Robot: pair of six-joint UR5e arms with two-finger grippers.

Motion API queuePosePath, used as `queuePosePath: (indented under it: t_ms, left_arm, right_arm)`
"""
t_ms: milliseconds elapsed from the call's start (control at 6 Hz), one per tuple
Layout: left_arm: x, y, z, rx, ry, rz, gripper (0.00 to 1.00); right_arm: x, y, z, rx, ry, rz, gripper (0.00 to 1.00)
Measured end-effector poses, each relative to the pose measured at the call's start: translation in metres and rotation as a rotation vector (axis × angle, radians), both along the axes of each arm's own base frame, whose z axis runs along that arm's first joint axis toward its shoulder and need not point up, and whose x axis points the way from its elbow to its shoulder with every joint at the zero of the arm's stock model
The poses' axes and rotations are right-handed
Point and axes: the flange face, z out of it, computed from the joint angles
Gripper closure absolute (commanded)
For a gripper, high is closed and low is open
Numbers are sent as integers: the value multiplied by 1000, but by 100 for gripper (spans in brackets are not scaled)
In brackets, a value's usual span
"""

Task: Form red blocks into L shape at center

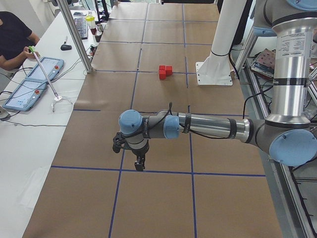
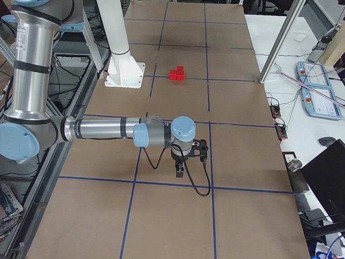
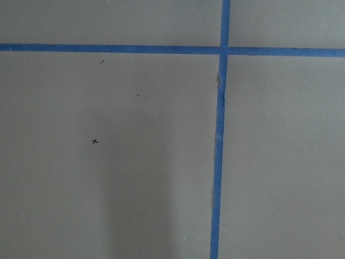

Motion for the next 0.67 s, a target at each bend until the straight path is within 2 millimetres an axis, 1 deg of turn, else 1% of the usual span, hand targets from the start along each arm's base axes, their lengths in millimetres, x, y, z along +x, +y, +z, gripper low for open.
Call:
queuePosePath:
  t_ms: [667]
  left_arm:
    - [0,4,4,-6,1,0,0]
  right_arm:
    - [0,0,4,-9,-4,-1,0]
